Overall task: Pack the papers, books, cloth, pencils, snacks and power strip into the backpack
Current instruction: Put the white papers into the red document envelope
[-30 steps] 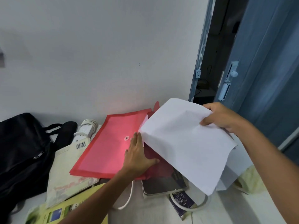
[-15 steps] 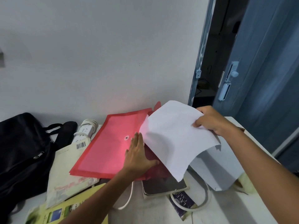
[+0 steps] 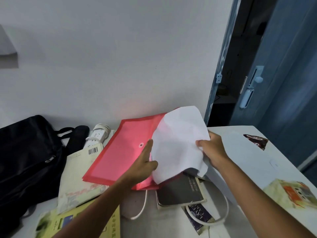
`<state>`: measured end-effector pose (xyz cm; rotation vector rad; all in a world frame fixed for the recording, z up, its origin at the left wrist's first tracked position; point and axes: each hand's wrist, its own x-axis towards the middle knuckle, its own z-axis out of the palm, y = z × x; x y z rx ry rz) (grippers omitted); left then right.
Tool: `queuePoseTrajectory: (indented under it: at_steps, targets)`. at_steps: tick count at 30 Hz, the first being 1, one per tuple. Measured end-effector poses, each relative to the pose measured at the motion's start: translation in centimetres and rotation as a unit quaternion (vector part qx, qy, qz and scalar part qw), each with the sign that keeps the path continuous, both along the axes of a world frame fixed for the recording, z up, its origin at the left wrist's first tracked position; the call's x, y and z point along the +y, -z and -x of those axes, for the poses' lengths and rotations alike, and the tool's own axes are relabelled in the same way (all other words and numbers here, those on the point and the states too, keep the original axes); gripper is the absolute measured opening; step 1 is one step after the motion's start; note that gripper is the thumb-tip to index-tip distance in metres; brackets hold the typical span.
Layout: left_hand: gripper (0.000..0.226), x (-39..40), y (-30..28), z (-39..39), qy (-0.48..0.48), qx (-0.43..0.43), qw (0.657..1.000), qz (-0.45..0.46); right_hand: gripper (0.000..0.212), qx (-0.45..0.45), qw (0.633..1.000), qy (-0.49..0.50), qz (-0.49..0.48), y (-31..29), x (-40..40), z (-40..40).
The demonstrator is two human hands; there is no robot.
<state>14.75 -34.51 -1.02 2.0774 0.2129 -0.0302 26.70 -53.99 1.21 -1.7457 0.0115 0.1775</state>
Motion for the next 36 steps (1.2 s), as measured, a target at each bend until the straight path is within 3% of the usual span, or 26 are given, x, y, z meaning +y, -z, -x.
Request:
queuePoseTrajectory:
  at_steps: [3, 6, 9, 11, 14, 19, 26, 32, 34, 36]
  targets:
    - [0.080, 0.2, -0.4, 0.4, -0.010, 0.001, 1.000, 0.022, 0.023, 0.054, 0.990, -0.108, -0.069, 0.0, 0.1, 1.5]
    - [0.084, 0.4, -0.4, 0.6, 0.000, 0.002, 1.000, -0.005, 0.037, 0.045, 0.981, -0.190, 0.007, 0.1, -0.5, 1.8]
    - [0.092, 0.9, -0.1, 0.9, 0.018, 0.015, 0.997, -0.068, 0.038, -0.011, 0.984, -0.126, 0.129, 0.2, -0.5, 2.2]
    - [0.096, 1.2, 0.1, 1.0, 0.036, 0.013, 0.994, -0.107, 0.032, -0.052, 0.987, -0.047, 0.147, 0.4, 0.0, 3.0]
    - [0.097, 1.4, 0.1, 1.2, 0.063, 0.003, 0.984, -0.169, 0.027, -0.080, 0.992, 0.002, 0.093, 1.0, 0.7, 5.2]
    - [0.092, 1.8, 0.5, 1.4, 0.062, -0.006, 0.976, -0.209, 0.025, 0.040, 0.989, -0.129, -0.068, 1.8, 0.7, 8.3]
    - [0.083, 1.7, 0.9, 1.8, 0.057, -0.041, 0.967, -0.244, 0.040, 0.158, 0.962, -0.192, -0.116, 2.1, 1.2, 8.9]
    - [0.080, 1.4, 1.2, 2.1, 0.027, -0.091, 0.961, -0.260, 0.041, 0.179, 0.936, -0.262, -0.150, 2.0, 0.2, 9.2]
    - [0.079, 1.3, 1.6, 2.6, 0.041, -0.109, 0.956, -0.268, 0.050, 0.166, 0.938, -0.227, -0.204, 2.3, 0.2, 9.2]
    - [0.077, 1.3, 2.1, 2.8, 0.058, -0.131, 0.948, -0.285, 0.046, 0.088, 0.958, -0.103, -0.251, 2.5, 0.4, 9.0]
